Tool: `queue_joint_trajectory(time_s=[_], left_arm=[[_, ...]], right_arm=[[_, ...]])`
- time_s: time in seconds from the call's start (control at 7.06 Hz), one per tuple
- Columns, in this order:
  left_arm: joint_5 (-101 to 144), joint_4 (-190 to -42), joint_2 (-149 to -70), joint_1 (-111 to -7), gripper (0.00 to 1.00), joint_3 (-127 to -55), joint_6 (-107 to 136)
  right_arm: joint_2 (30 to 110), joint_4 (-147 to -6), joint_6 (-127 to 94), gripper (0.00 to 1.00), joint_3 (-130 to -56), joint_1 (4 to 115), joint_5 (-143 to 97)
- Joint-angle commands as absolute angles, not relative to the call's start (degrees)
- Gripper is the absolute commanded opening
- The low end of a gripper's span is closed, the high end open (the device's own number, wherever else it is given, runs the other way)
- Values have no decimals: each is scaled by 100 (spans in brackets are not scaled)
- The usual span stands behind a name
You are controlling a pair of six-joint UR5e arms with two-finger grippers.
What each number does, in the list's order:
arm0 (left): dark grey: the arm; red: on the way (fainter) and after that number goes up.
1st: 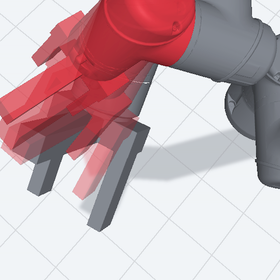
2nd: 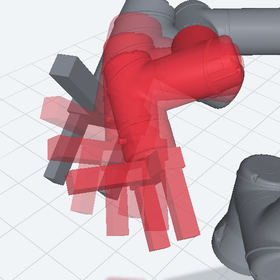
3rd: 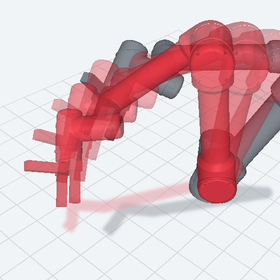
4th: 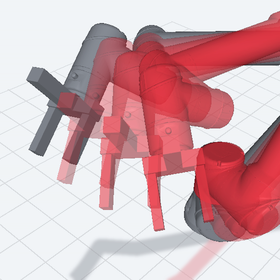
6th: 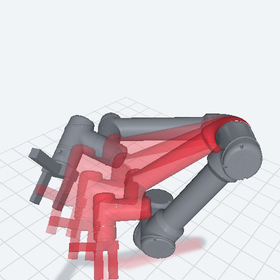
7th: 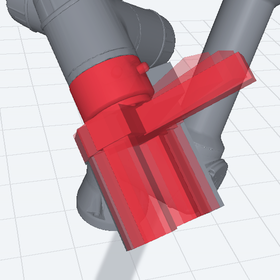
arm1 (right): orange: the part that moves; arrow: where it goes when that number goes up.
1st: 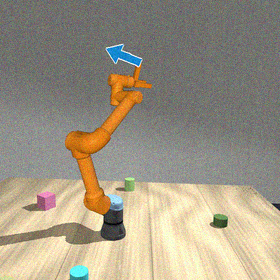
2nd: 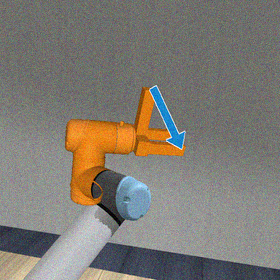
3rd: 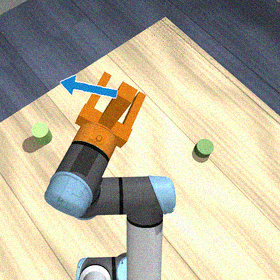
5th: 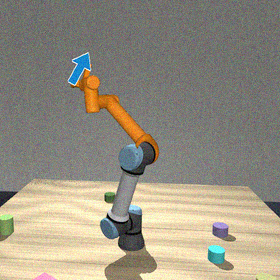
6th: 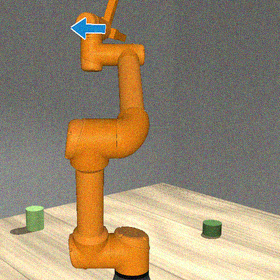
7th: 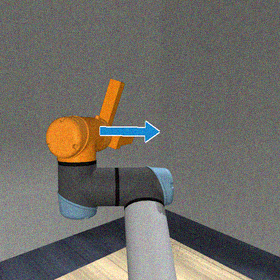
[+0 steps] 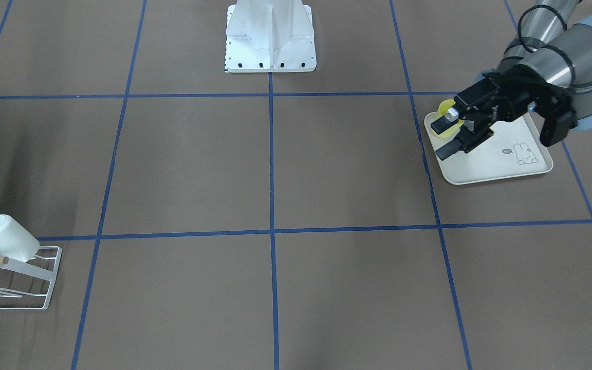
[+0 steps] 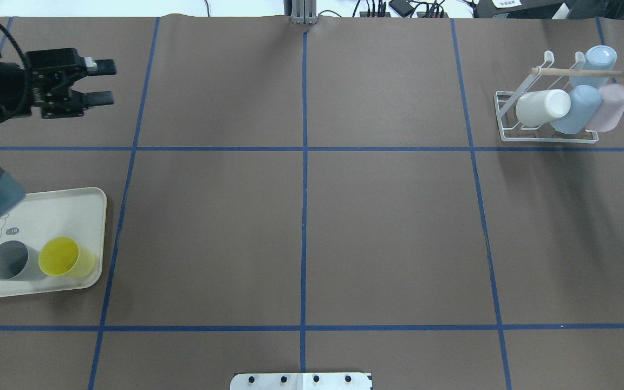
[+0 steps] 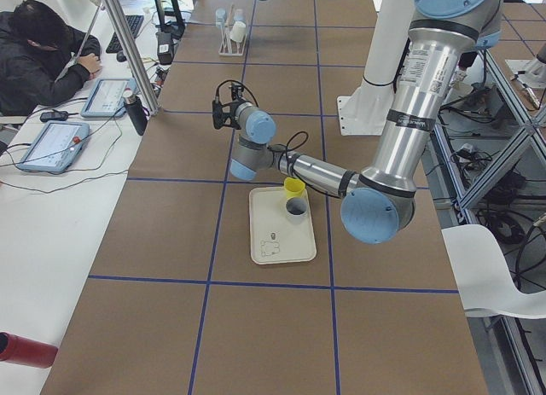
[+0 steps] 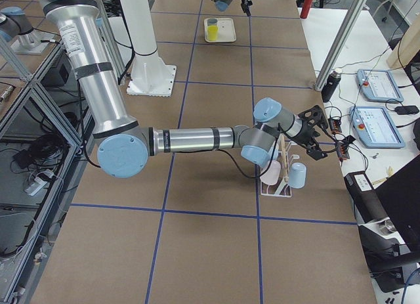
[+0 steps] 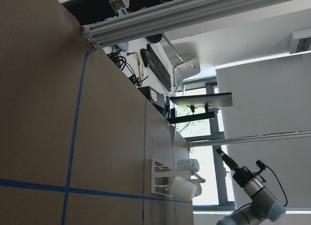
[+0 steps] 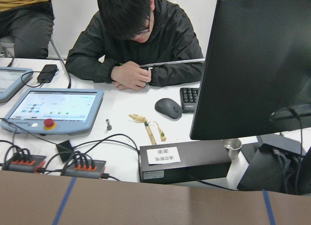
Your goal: Transfer IKEA cup to right arm and place on rack
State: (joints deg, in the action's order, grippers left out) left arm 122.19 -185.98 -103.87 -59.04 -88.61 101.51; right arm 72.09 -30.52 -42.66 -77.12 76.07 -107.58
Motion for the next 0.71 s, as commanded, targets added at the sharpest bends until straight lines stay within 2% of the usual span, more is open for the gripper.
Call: queue_joint_trajectory(time_s=[0.0,0.28,0.57], left_arm=[[13320,-18265,-9707,-6695,100,-8929,8830],[13368,-17967,-8951,-6741,100,-9218,8247],[12853,-17868,-8693,-7030,100,-9597,7807]], right_arm=[[7251,-3445,-5022,100,-8251,7726,-11678],[7260,-3419,-6121,100,-8646,7517,-11759],[7286,-3401,-6477,100,-8841,7322,-11751]])
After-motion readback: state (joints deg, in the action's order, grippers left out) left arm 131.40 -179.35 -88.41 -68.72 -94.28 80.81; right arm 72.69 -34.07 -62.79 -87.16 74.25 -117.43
